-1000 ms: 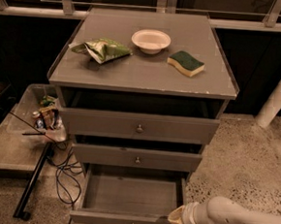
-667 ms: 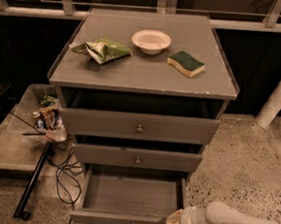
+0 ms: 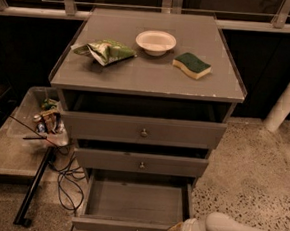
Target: Close bottom drawer
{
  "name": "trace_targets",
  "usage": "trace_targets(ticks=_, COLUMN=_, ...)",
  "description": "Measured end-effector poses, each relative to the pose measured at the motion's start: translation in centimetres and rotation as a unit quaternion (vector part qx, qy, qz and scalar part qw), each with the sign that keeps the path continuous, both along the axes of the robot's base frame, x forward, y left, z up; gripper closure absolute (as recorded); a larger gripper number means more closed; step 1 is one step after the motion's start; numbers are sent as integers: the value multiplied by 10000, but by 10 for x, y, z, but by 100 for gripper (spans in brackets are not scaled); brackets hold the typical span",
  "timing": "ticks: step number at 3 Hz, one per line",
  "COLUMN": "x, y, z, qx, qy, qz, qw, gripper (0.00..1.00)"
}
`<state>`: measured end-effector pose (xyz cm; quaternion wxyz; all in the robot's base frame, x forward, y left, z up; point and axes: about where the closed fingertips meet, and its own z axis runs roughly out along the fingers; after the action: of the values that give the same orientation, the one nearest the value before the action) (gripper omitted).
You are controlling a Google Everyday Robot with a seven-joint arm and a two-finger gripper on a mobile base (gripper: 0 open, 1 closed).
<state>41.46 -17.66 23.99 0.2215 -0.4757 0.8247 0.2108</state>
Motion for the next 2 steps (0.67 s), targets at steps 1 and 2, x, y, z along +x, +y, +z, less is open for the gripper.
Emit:
trace_targets(ticks=1, x=-5, y=3, z=-25, qx=36, qy=132, qz=123, qw=9998, gripper=100)
trace_targets(ticks=2, x=-9, y=6, z=-41, qx=-8, qy=192, qz=254, qw=9995, gripper=100)
